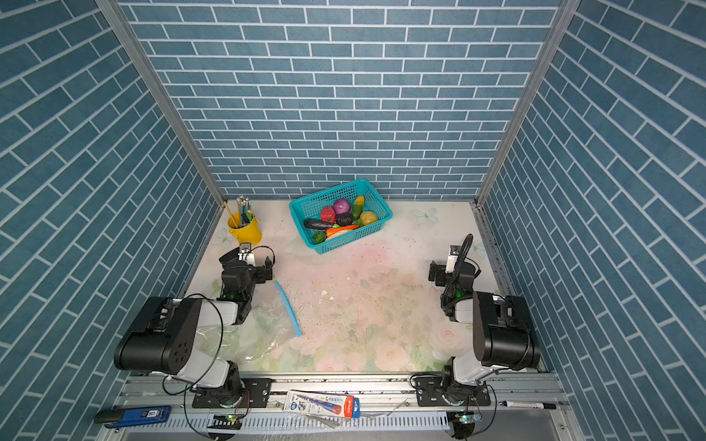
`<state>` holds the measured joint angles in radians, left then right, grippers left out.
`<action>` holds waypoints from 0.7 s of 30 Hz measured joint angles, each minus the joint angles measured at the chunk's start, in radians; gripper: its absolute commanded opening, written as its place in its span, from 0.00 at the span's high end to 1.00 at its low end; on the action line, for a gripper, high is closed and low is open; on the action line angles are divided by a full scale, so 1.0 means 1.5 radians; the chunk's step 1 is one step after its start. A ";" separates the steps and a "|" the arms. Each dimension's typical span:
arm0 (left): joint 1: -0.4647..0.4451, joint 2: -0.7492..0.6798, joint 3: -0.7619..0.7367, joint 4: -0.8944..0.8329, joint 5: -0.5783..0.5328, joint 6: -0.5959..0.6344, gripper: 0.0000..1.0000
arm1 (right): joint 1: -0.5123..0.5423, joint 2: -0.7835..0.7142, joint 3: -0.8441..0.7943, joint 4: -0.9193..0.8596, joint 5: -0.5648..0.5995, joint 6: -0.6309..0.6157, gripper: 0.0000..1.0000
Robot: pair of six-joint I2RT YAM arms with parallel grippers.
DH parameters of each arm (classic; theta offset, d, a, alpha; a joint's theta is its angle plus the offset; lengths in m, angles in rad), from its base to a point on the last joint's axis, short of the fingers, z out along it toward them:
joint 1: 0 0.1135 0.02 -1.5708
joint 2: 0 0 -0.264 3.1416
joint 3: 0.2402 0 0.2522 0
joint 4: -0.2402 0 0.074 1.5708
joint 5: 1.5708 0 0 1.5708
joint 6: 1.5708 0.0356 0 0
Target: Place the food in the zip-top bag and seal the zipper
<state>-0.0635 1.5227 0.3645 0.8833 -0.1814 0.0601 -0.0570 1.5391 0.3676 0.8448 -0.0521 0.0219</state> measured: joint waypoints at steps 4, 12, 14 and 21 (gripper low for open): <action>0.000 0.000 0.000 0.000 0.000 0.000 0.01 | -0.001 0.000 0.000 -0.001 0.000 0.000 0.01; -0.010 -0.025 0.024 -0.067 -0.048 -0.003 0.01 | -0.001 -0.025 0.009 -0.056 0.000 0.000 0.01; -0.016 -0.054 0.046 -0.110 -0.065 -0.002 0.01 | 0.002 -0.068 0.035 -0.132 0.002 0.000 0.01; -0.072 -0.153 0.170 -0.318 -0.187 -0.090 0.01 | 0.030 -0.176 0.177 -0.291 0.010 0.092 0.01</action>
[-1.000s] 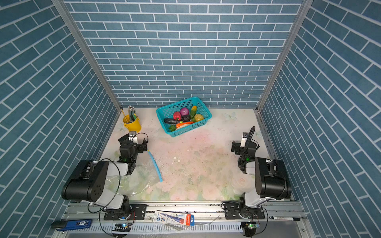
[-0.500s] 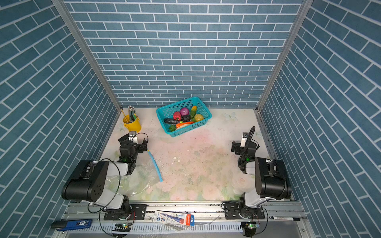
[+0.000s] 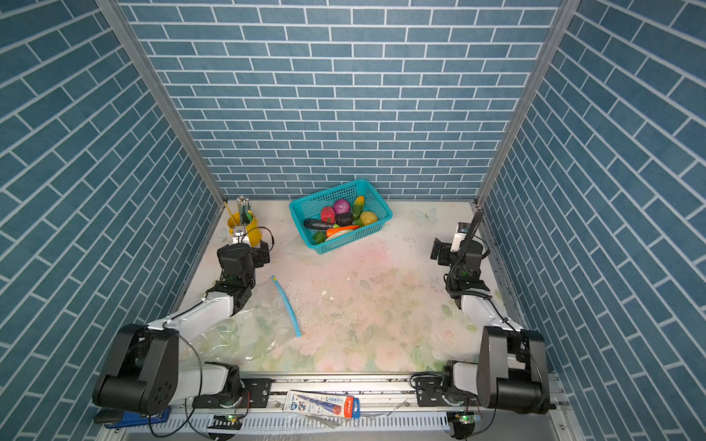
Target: Place the food in the zip-top bag and seal the zipper
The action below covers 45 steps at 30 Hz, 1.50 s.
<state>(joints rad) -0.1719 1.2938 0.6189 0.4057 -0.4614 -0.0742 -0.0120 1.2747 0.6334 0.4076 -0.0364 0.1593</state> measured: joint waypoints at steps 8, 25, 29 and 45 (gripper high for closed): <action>-0.002 0.038 0.189 -0.253 0.073 -0.229 0.01 | 0.107 0.060 0.104 -0.145 -0.006 0.060 0.01; -0.003 0.249 0.369 -0.332 0.357 -0.433 0.01 | 0.146 0.349 0.435 -0.294 -0.167 0.240 0.07; -0.003 0.290 0.398 -0.329 0.390 -0.448 0.01 | 0.148 0.414 0.513 -0.293 -0.207 0.258 0.10; -0.006 0.433 0.561 -0.337 0.466 -0.455 0.01 | 0.148 0.613 0.743 -0.316 -0.283 0.223 0.16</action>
<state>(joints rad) -0.1802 1.9434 1.4601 -0.1001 0.2375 -0.7570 0.2096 2.1937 1.7481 -0.0662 -0.4603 0.4942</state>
